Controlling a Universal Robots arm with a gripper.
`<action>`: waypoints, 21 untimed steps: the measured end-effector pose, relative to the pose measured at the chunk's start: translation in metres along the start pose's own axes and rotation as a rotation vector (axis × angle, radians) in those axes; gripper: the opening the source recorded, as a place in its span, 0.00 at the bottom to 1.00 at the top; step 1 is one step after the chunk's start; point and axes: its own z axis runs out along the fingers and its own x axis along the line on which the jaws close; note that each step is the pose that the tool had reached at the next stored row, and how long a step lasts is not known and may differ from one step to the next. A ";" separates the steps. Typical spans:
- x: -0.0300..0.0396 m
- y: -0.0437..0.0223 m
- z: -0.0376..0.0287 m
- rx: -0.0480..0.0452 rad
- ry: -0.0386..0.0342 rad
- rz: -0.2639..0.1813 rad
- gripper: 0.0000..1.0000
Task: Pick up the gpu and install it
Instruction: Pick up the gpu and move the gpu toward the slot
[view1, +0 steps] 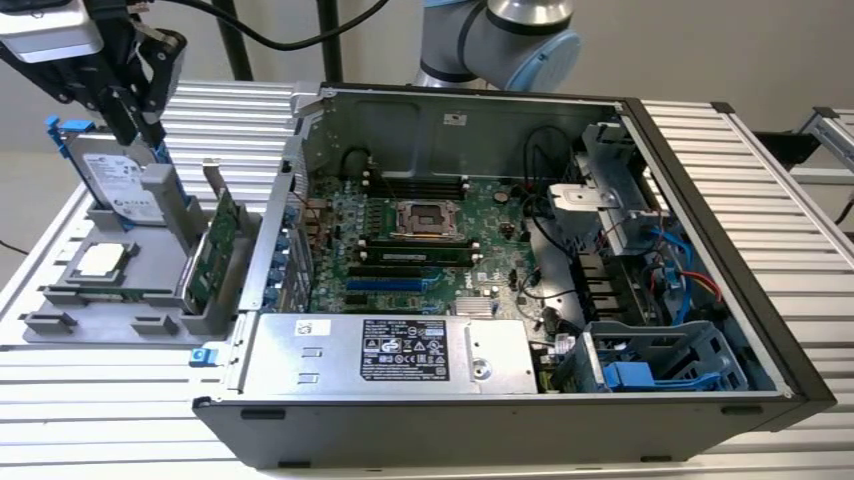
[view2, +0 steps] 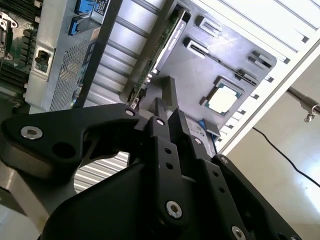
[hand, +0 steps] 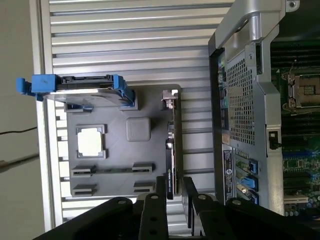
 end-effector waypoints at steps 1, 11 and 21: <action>0.0000 0.0000 0.0000 -0.0001 -0.0001 0.000 1.00; -0.0001 -0.0001 0.0012 -0.0003 -0.0003 0.000 1.00; -0.0008 -0.0001 0.0042 -0.0001 -0.0009 0.000 1.00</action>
